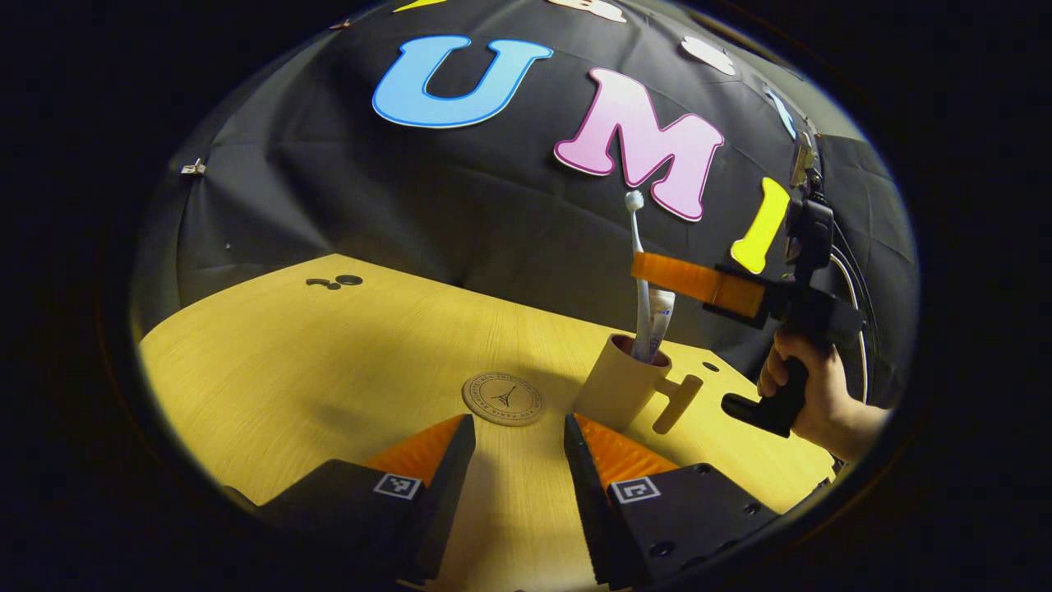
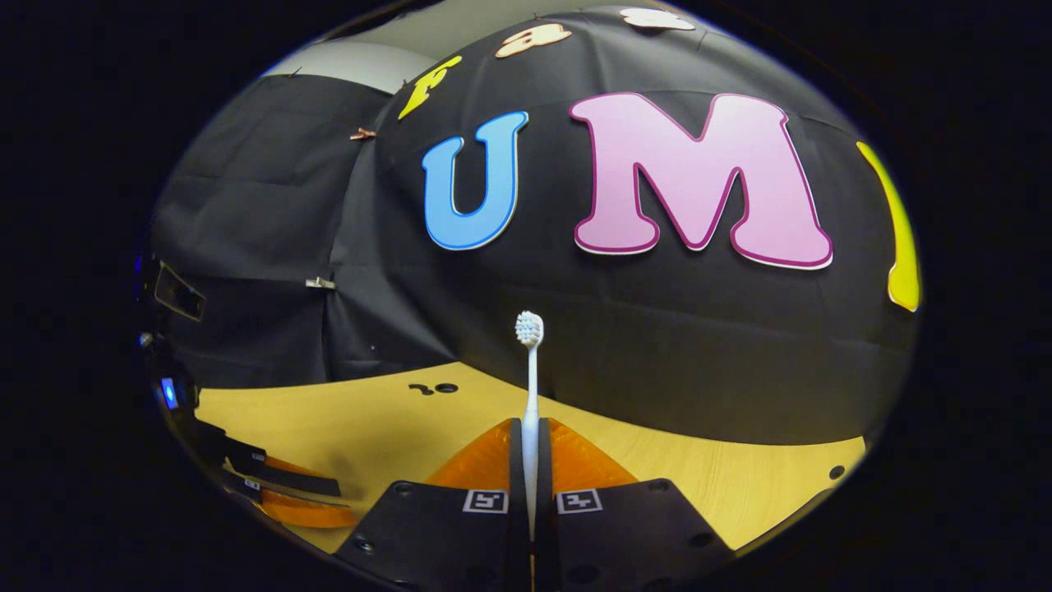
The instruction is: Put the toothbrush and toothpaste on the desktop into the cup, then pick up the cup and place it on the coaster on the desktop.
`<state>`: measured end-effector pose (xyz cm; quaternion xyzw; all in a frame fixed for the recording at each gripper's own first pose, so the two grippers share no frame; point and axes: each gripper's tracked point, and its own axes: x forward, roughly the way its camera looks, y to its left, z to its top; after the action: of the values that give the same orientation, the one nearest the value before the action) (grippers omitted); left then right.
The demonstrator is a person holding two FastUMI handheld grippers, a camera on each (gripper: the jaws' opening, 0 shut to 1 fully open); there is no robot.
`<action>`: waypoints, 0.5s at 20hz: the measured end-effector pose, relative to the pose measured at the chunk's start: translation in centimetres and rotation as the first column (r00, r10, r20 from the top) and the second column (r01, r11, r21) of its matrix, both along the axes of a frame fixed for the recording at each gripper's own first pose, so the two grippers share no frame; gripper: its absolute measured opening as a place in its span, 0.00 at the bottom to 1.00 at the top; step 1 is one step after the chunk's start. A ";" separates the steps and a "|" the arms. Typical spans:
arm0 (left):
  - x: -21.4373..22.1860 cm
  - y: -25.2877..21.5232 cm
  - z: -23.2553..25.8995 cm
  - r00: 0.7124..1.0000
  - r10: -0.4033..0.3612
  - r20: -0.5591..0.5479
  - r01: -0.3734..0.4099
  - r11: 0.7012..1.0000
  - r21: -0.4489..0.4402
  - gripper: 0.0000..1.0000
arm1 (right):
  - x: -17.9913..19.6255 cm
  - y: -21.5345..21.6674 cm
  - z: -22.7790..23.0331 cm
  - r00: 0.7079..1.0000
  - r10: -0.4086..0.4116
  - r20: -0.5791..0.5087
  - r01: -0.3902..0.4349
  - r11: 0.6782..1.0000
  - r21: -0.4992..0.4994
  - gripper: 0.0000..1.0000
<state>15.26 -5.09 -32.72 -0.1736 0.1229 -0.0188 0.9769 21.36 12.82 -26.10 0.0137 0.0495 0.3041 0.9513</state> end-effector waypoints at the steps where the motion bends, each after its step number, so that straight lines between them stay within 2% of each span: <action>1: 0.0 0.0 -0.1 1.000 0.004 -0.003 -0.004 1.000 0.000 0.69 | 0.0 -0.1 -0.3 1.000 0.002 0.006 -0.002 1.000 -0.012 0.07; 10: -0.5 0.7 -0.4 1.000 0.010 -0.021 -0.010 1.000 0.000 0.69 | -0.1 -0.2 -0.1 1.000 -0.016 0.022 0.017 0.999 -0.042 0.10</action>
<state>14.75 -4.34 -33.17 -0.1745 0.1322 -0.0120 0.9757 21.25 12.60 -26.25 -0.0093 0.0453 0.2955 0.9542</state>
